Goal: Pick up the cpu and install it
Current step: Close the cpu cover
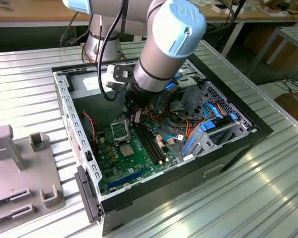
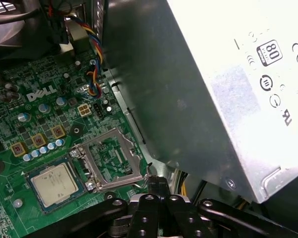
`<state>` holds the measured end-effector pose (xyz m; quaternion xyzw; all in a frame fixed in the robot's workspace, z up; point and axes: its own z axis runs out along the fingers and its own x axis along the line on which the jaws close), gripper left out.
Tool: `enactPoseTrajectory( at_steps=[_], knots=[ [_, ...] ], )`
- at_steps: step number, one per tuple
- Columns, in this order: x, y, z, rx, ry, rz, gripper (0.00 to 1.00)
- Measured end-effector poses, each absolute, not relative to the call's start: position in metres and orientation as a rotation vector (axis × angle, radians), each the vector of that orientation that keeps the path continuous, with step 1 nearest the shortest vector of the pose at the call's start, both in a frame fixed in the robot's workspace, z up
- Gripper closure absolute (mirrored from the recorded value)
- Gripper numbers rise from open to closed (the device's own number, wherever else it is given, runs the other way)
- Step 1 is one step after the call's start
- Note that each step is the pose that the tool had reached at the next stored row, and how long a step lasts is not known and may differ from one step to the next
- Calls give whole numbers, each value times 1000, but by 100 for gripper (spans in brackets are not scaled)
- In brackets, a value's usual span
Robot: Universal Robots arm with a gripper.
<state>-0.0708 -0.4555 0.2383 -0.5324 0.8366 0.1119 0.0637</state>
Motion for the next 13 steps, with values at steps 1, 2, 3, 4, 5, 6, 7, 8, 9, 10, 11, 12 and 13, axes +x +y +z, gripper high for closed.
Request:
enactPoseTrajectory(
  at_steps=[1,2,3,4,5,6,7,8,9,10,11,12,13],
  knots=[
    [-71,-456,238,-1608,2527,338,89],
    [-71,-456,238,-1608,2527,338,89],
    [-71,-456,239,-1608,2527,338,89],
    [-71,-456,239,-1608,2527,338,89],
    [-71,-456,240,-1608,2527,338,89],
    [-71,-457,241,-1608,2527,337,89],
    [-71,-457,241,-1609,2528,336,89],
    [-71,-457,242,-1609,2529,334,89],
    [-71,-457,243,-1610,2529,333,89],
    [-71,-457,244,-1610,2529,332,89],
    [-71,-457,245,-1610,2530,332,89],
    [-71,-457,245,-1610,2530,332,89],
    [-71,-457,246,-1610,2530,332,89]
  ],
)
